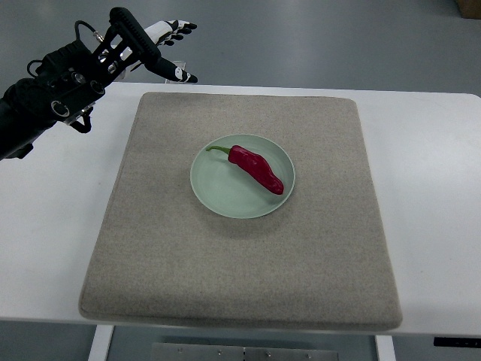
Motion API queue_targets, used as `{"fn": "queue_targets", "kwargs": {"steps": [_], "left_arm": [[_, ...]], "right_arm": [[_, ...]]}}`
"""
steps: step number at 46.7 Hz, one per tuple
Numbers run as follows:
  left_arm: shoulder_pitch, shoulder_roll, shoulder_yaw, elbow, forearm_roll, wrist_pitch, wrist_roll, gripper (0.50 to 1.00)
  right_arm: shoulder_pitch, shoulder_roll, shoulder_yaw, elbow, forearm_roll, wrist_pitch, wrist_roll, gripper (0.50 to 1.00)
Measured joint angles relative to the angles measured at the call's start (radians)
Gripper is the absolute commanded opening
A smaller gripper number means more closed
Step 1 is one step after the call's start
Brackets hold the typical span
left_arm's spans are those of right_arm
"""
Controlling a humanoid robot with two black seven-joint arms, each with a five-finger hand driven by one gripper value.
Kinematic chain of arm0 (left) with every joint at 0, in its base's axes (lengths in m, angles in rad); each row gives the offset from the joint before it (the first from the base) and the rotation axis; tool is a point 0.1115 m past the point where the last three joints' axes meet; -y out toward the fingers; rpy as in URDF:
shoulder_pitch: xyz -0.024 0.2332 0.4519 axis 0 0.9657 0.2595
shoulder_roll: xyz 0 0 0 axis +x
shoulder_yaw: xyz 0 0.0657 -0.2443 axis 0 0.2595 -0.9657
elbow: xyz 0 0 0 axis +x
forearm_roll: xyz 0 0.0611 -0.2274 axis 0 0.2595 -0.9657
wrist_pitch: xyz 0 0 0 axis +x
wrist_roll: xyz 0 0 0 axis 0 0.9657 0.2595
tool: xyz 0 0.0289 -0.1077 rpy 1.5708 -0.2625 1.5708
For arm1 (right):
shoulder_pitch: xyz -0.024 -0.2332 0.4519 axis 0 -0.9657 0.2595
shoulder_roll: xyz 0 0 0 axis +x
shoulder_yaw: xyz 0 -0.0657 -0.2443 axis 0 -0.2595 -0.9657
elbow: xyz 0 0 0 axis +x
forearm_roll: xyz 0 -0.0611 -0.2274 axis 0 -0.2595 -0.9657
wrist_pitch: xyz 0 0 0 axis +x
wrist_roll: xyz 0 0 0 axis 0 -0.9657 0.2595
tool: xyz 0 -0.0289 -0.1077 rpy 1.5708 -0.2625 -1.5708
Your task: Place red pepper on plate with left hand
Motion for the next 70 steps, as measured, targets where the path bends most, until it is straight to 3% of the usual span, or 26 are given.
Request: {"fn": "queue_targets", "kwargs": {"steps": [9, 18, 37, 48, 61, 70], "left_arm": [[0.018, -0.02, -0.049, 0.015, -0.3, 0.048, 0.007, 0.958], [0.038, -0.059, -0.092, 0.094, -0.459, 0.021, 0.006, 0.958], [0.107, -0.154, -0.285, 0.359, -0.483, -0.237, 0.005, 0.958], [0.125, -0.169, -0.343, 0.371, -0.594, -0.315, 0.005, 0.958], [0.15, -0.183, -0.343, 0.417, -0.794, -0.571, 0.005, 0.958], [0.169, -0.172, -0.352, 0.338, -0.801, -0.58, 0.005, 0.958]], "right_arm": [[0.0, 0.0, 0.0, 0.0, 0.0, 0.0, 0.0, 0.932], [0.0, 0.0, 0.0, 0.0, 0.0, 0.0, 0.0, 0.932], [0.0, 0.0, 0.0, 0.0, 0.0, 0.0, 0.0, 0.932], [0.0, 0.0, 0.0, 0.0, 0.0, 0.0, 0.0, 0.932], [0.0, 0.0, 0.0, 0.0, 0.0, 0.0, 0.0, 0.932], [0.0, 0.0, 0.0, 0.0, 0.0, 0.0, 0.0, 0.932]]}}
